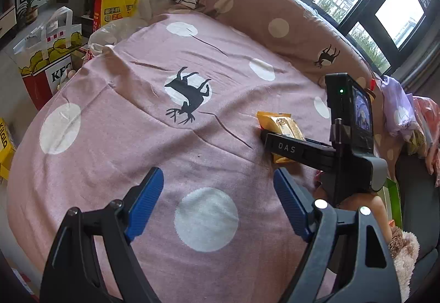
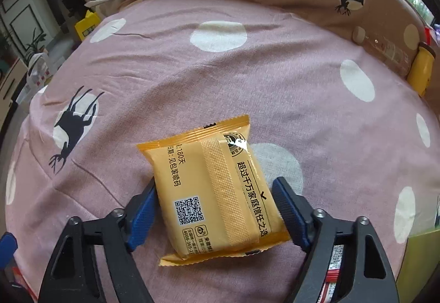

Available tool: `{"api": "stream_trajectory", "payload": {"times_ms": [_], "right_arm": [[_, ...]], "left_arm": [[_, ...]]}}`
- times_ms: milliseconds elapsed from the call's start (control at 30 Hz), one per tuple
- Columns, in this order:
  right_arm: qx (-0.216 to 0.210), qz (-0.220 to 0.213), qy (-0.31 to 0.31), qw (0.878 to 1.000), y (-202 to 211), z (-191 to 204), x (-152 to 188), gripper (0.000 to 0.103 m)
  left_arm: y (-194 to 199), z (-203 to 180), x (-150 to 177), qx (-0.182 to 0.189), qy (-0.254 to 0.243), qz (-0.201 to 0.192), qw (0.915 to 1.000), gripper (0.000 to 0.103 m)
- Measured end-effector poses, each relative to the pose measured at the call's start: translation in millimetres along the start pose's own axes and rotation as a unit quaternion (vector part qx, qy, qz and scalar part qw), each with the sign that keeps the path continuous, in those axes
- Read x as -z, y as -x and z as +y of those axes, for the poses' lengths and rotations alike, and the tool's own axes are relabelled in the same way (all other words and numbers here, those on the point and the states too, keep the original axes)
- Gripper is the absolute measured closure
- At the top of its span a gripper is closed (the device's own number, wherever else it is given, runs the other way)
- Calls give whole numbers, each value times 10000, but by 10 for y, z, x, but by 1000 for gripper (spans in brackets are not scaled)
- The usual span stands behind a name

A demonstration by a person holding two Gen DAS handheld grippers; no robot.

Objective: Organize snacks
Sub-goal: 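Grasp the orange cake packet with the right gripper, then set the orange cake packet down on the bed with the right gripper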

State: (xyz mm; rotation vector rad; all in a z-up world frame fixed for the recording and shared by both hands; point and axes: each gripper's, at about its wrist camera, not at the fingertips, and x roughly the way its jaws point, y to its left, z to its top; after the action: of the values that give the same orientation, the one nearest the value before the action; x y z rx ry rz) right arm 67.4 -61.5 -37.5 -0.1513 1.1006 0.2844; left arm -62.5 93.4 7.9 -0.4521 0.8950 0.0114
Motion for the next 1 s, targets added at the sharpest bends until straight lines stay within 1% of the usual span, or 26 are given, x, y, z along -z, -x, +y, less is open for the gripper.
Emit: {"api": "stream_trajectory", "payload": {"times_ms": [67, 133, 200, 333, 367, 467, 533, 633, 767, 867, 933, 967, 1000], "right_arm": [[-61, -11, -68, 10000, 55, -15, 26, 42], [-96, -13, -90, 9999, 123, -27, 96, 42], [-163, -143, -181, 9996, 249, -44, 191, 42], [-432, -323, -647, 9964, 643, -163, 419, 42], [-442, -374, -760, 9954, 715, -147, 441, 42], [-518, -571, -977, 9922, 985, -192, 669, 42], [-568, -604, -1177, 9896, 1079, -240, 837, 42], [-446, -507, -1369, 9883, 1084, -321, 1065, 42], [-352, -250, -1725, 9841, 946, -455, 1300, 42], [-286, -42, -1985, 9797, 833, -603, 1368, 42], [-311, 34, -2136, 9764, 810, -673, 1395, 42], [-397, 9, -2187, 9750, 815, -701, 1397, 41], [-526, -41, -2243, 9731, 837, -729, 1402, 38]], "left_arm": [[-2, -21, 6, 2, -53, -4, 10000, 21], [-9, -40, 15, -5, -97, 5, 10000, 21], [-16, -50, 26, -10, -111, 21, 9999, 21], [-22, -91, 42, -29, -206, 18, 9998, 21], [-26, -100, 45, -29, -231, 18, 9997, 21], [-45, -128, 59, -22, -259, 49, 9996, 21], [-62, -156, 81, -5, -294, 92, 9995, 21], [-95, -223, 125, 62, -356, 186, 9992, 21], [-136, -345, 196, 150, -509, 295, 9982, 21], [-156, -438, 249, 202, -648, 343, 9971, 21], [-177, -493, 283, 203, -739, 383, 9963, 21], [-184, -516, 299, 179, -777, 395, 9960, 21], [-189, -540, 317, 129, -821, 396, 9958, 21]]}}
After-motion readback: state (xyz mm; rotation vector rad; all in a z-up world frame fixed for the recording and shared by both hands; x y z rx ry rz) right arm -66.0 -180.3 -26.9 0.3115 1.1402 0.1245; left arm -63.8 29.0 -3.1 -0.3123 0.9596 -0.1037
